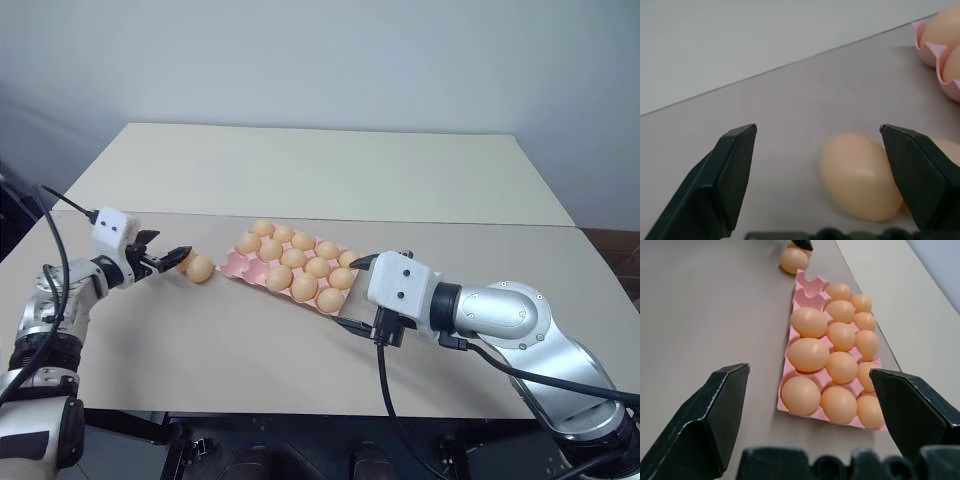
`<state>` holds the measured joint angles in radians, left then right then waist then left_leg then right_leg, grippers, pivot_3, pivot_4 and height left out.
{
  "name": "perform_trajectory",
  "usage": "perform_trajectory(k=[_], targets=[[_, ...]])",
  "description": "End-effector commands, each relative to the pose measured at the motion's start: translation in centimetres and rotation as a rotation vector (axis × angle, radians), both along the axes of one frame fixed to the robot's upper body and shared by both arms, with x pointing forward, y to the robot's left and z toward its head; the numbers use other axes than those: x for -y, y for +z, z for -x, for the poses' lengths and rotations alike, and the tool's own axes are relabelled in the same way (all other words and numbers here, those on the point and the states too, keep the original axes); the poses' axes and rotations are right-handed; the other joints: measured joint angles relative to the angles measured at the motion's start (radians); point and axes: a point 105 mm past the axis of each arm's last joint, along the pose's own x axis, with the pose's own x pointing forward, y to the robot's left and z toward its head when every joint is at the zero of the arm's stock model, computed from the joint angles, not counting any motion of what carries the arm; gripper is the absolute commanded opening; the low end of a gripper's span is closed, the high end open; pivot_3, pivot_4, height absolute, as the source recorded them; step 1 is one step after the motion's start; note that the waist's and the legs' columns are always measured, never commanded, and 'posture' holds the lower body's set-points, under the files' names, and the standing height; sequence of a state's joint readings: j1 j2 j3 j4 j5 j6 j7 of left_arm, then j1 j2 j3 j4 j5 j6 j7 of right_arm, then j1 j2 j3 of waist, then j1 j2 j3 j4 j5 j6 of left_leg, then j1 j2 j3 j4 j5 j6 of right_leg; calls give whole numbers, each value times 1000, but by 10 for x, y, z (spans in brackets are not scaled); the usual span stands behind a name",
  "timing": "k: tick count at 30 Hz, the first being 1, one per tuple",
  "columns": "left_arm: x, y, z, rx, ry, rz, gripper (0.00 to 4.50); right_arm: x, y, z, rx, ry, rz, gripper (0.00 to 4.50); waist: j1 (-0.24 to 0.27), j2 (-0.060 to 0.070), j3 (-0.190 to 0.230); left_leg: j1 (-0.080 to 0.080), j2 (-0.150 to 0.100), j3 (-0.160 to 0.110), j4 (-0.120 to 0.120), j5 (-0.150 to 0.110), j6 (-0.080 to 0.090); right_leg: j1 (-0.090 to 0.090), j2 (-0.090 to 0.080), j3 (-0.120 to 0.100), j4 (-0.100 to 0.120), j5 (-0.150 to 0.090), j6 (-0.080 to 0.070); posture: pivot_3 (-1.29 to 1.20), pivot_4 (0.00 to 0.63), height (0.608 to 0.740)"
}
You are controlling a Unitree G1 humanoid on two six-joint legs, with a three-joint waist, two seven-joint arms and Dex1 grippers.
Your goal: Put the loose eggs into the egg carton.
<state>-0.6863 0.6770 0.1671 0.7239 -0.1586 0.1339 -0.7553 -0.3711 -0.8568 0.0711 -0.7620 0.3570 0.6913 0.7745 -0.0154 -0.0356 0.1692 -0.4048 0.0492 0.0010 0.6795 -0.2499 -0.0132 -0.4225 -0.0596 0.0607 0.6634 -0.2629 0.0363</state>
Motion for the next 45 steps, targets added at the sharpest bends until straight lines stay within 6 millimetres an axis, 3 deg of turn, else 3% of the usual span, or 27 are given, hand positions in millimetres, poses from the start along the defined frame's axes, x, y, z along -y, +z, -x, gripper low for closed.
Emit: perform_trajectory(k=[1,11,14,21,28,36,45], targets=[[-1,8,-4,32,3,-15,4272,-1,8,5,46,-7,-2,4500,-1,0,0,0,0,0,0,0,0,0,0,0,0,0,0,0,150,740],[4,4,-9,18,-8,9,4272,0,9,3,51,-16,-3,4500,2,0,0,0,0,0,0,0,0,0,0,0,0,0,0,0,150,740],[5,4,-8,1,-21,11,3705,1,9,3,50,-18,-2,4500,2,0,0,0,0,0,0,0,0,0,0,0,0,0,0,0,150,740],[6,1,-6,-35,-31,-48,1726,1,8,2,46,-23,0,4500,1,0,0,0,0,0,0,0,0,0,0,0,0,0,0,0,150,740],[1,0,-3,-23,-5,-65,1726,-1,7,1,48,-16,-3,4500,0,0,0,0,0,0,0,0,0,0,0,0,0,0,0,0,150,740],[-14,34,18,128,-51,17,1726,-2,6,1,47,-14,-4,4500,-1,0,0,0,0,0,0,0,0,0,0,0,0,0,0,0,150,740],[-22,48,36,188,-107,104,1726,-3,3,1,39,-16,-4,4500,4,0,0,0,0,0,0,0,0,0,0,0,0,0,0,0,150,740]])
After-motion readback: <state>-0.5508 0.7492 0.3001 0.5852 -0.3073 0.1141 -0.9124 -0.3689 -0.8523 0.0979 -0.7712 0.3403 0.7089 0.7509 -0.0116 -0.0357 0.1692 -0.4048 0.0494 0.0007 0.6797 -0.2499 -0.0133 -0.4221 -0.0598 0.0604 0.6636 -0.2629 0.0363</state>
